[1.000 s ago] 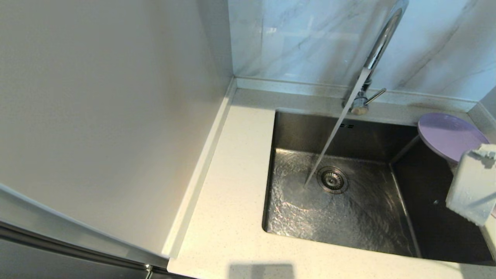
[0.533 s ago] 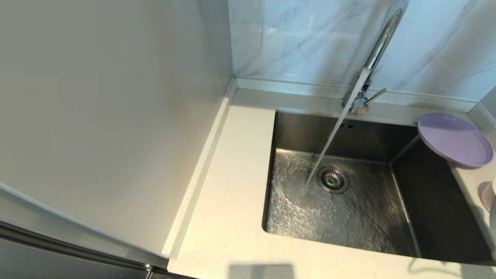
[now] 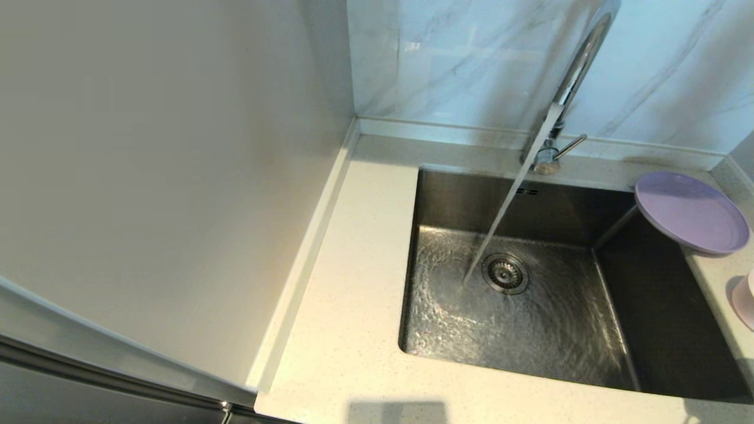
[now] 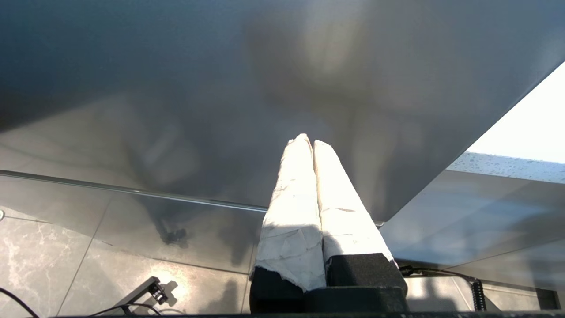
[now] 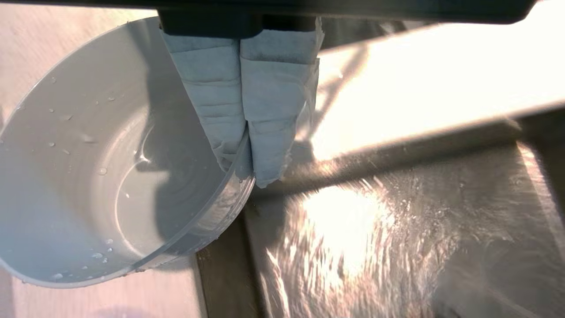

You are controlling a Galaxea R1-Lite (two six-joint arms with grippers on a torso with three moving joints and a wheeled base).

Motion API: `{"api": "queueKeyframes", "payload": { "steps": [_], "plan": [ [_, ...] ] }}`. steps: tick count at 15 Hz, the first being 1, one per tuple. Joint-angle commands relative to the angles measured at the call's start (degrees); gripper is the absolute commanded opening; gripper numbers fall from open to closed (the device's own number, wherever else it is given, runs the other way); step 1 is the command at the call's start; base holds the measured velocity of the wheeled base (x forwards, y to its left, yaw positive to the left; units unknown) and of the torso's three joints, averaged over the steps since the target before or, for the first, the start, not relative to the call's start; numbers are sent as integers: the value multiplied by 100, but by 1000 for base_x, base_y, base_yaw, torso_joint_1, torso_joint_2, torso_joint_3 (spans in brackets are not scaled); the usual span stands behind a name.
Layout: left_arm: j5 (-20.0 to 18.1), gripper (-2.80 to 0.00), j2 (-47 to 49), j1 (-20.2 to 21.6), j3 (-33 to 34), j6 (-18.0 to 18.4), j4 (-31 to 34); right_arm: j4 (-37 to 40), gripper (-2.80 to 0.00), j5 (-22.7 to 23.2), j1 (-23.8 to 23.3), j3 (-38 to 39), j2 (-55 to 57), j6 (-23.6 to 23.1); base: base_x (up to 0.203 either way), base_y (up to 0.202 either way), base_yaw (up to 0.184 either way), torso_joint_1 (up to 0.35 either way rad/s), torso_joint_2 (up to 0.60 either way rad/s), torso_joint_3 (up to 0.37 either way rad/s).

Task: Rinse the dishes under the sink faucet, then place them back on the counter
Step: Place the bowl on the table

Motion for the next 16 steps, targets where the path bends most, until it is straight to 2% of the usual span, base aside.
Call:
{"api": "queueKeyframes", "payload": {
  "steps": [1,3,9,16],
  "plan": [
    [-2,-280,0,0,0,-1,2,9,-280,-13,-271,487,84,-222,0,0,0,0,0,0],
    [-2,-280,0,0,0,-1,2,-196,-280,-61,-433,718,339,-237,0,0,0,0,0,0],
    [-2,-280,0,0,0,-1,2,-1900,-280,-95,-1374,1063,1552,-270,0,0,0,0,0,0],
    [-2,-280,0,0,0,-1,2,-2770,-280,-166,-1776,1129,2435,-247,0,0,0,0,0,0]
  ]
}}
